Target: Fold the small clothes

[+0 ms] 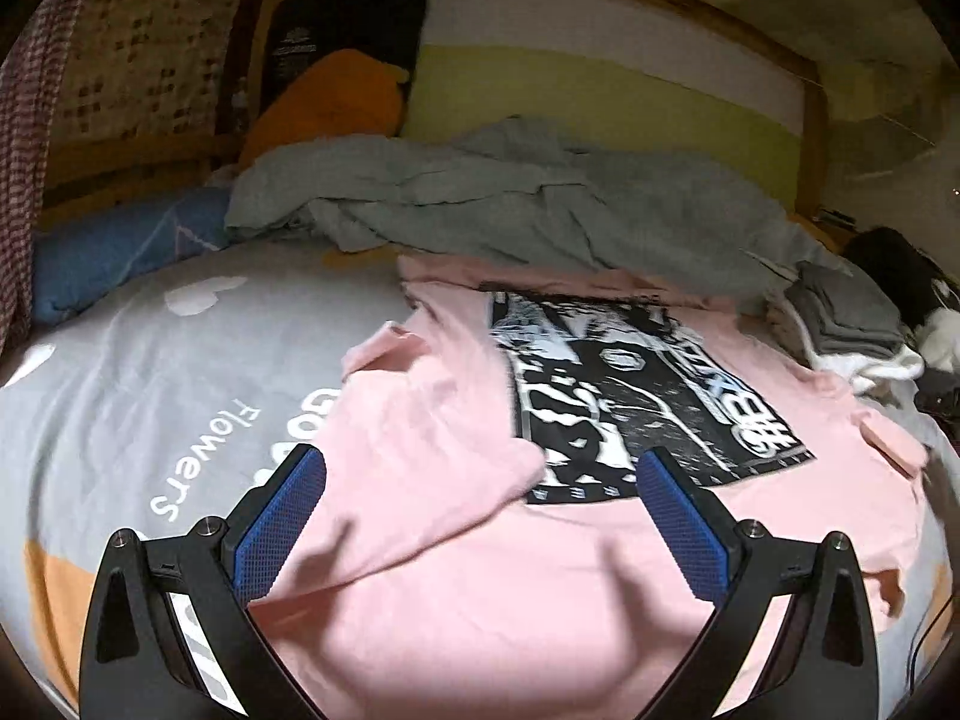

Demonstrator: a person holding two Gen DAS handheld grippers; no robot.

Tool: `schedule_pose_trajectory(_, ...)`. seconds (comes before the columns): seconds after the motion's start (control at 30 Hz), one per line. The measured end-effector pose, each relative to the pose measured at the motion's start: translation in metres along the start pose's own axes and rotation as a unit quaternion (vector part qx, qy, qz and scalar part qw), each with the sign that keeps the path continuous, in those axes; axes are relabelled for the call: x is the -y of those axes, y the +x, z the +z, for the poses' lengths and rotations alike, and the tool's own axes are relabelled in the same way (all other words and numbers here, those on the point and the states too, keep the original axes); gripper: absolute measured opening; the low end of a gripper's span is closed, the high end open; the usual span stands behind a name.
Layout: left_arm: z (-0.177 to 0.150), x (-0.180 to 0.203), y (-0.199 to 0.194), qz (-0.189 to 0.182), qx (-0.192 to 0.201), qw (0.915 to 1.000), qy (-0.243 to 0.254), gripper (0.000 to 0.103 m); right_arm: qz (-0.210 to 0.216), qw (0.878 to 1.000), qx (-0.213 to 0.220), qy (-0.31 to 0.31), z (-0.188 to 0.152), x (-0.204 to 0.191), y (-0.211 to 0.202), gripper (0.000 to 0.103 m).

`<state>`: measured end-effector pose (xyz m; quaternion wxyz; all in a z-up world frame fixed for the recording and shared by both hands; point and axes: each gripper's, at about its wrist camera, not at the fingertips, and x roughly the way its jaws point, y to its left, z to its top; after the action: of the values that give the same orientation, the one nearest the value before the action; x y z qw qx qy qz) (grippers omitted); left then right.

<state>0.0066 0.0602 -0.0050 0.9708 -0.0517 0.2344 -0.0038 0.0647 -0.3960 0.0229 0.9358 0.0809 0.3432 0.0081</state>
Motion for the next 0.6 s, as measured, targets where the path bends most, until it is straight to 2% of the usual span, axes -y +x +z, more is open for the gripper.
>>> schedule_pose_trajectory(0.07, 0.0, 0.008, -0.008, -0.014, -0.006, 0.9997, 0.019, 0.103, 0.059, 0.997, -0.009, 0.045, -0.014, 0.001, -0.012, 0.017)
schedule_pose_trajectory(0.1, -0.001, 0.012, -0.014, -0.018, -0.01, 0.9995, 0.026, 0.103, 0.087, 0.994, -0.008, 0.064, -0.023, 0.0, -0.02, 0.03)
schedule_pose_trajectory(0.13, -0.003, 0.015, -0.018, -0.021, -0.015, 0.9993, 0.029, 0.103, 0.096, 0.993, -0.009, 0.067, -0.031, -0.003, -0.024, 0.045)
schedule_pose_trajectory(0.17, -0.005, 0.017, -0.025, -0.028, -0.021, 0.999, 0.026, 0.103, 0.1, 0.993, -0.013, 0.062, -0.043, -0.01, -0.03, 0.05)
schedule_pose_trajectory(0.23, -0.012, 0.016, -0.04, -0.044, -0.022, 0.9987, 0.012, 0.103, 0.081, 0.995, -0.02, 0.046, -0.064, -0.024, -0.038, 0.052)
schedule_pose_trajectory(0.33, -0.028, 0.02, -0.064, -0.054, -0.015, 0.9984, 0.005, 0.097, 0.073, 0.997, -0.012, 0.03, -0.091, -0.048, -0.054, 0.052)
schedule_pose_trajectory(0.43, -0.046, 0.028, -0.086, -0.049, 0.007, 0.9986, 0.018, 0.092, 0.084, 0.996, 0.01, 0.022, -0.113, -0.073, -0.072, 0.052)
schedule_pose_trajectory(0.5, -0.056, 0.033, -0.095, -0.049, 0.021, 0.9983, 0.021, 0.085, 0.102, 0.995, 0.009, 0.018, -0.127, -0.093, -0.075, 0.052)
schedule_pose_trajectory(0.6, -0.066, 0.046, -0.097, -0.042, 0.03, 0.9979, 0.04, 0.084, 0.088, 0.995, 0.02, -0.032, -0.151, -0.13, -0.081, 0.052)
